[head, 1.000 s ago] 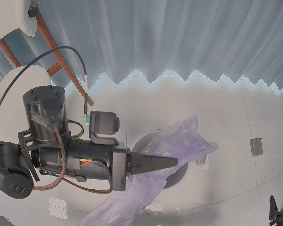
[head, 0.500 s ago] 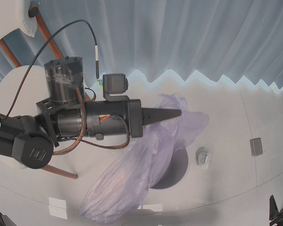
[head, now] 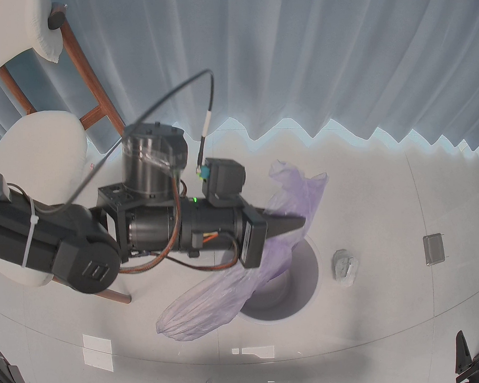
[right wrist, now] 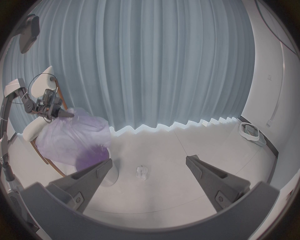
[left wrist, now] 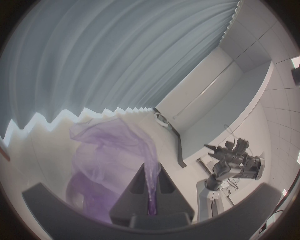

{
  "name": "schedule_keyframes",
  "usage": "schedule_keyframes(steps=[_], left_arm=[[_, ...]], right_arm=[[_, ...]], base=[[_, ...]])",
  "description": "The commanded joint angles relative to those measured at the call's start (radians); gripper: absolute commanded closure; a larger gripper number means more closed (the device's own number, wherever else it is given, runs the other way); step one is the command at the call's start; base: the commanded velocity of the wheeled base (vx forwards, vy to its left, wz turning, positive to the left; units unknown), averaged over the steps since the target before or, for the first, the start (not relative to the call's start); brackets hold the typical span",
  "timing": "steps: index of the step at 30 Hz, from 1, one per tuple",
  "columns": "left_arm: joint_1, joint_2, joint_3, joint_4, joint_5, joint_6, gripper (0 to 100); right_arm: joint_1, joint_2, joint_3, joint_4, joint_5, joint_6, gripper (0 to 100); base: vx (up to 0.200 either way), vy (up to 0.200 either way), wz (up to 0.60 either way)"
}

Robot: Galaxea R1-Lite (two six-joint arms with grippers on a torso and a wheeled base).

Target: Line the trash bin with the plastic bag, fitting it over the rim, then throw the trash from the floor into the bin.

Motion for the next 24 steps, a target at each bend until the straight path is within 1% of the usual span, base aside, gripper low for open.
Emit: schedule_keyframes(steps=[1, 2, 3, 5, 7, 12, 15, 16, 17, 18, 19, 20, 21, 23, 24], left_arm=[[-0.043, 0.003, 0.129, 0.006, 0.057, 0.042, 100], [-0.043, 0.002, 0.136, 0.006, 0.062, 0.048, 100], [-0.046, -0.003, 0.177, 0.004, 0.082, 0.076, 100], [-0.046, -0.009, 0.200, 0.004, 0.086, 0.090, 100], [-0.043, -0.013, 0.243, 0.004, 0.091, 0.136, 100], [-0.033, -0.006, 0.221, 0.006, 0.089, 0.197, 100], [-0.010, 0.020, 0.139, 0.006, 0.091, 0.305, 100], [0.003, 0.031, 0.119, 0.010, 0.100, 0.357, 100], [0.003, 0.031, 0.119, 0.010, 0.100, 0.357, 100], [0.027, 0.048, 0.105, 0.015, 0.171, 0.479, 100], [0.023, 0.043, 0.120, 0.016, 0.215, 0.533, 100], [0.003, 0.037, 0.157, 0.018, 0.241, 0.568, 100], [-0.062, 0.016, 0.220, 0.010, 0.250, 0.587, 100], [-0.157, -0.027, 0.306, 0.006, 0.264, 0.555, 100], [-0.194, -0.038, 0.349, 0.001, 0.267, 0.516, 100]], right_arm=[[0.000, -0.017, 0.018, -0.001, 0.001, 0.000, 0], [0.000, -0.017, 0.018, -0.001, 0.001, 0.000, 0], [0.000, -0.017, 0.018, -0.001, 0.001, 0.000, 0], [0.000, -0.017, 0.018, -0.001, 0.001, 0.000, 0], [0.000, -0.017, 0.018, 0.000, 0.001, 0.000, 0], [0.000, -0.017, 0.018, 0.000, -0.001, 0.000, 0], [0.000, -0.017, 0.018, -0.001, -0.001, 0.000, 0], [0.000, -0.017, 0.018, -0.001, -0.001, 0.000, 0], [0.000, -0.017, 0.018, -0.001, -0.001, 0.000, 0], [0.000, -0.017, 0.018, -0.001, -0.001, 0.000, 0], [0.000, -0.017, 0.018, 0.000, -0.001, 0.000, 0], [0.000, -0.017, 0.018, -0.001, -0.001, 0.000, 0], [0.000, -0.017, 0.018, -0.001, -0.001, 0.000, 0], [-0.001, -0.017, 0.018, -0.001, -0.001, 0.000, 0], [0.000, -0.017, 0.018, 0.000, -0.001, 0.000, 0]], base=[[0.000, 0.000, 0.00], [0.000, 0.000, 0.00], [0.000, 0.000, 0.00], [0.000, 0.000, 0.00], [0.000, 0.000, 0.00], [0.000, 0.000, 0.00], [0.000, 0.000, 0.00], [0.000, 0.000, 0.00], [0.000, 0.000, 0.00], [0.000, 0.000, 0.00], [0.000, 0.000, 0.00], [0.000, 0.000, 0.00], [0.000, 0.000, 0.00], [0.000, 0.000, 0.00], [0.000, 0.000, 0.00]])
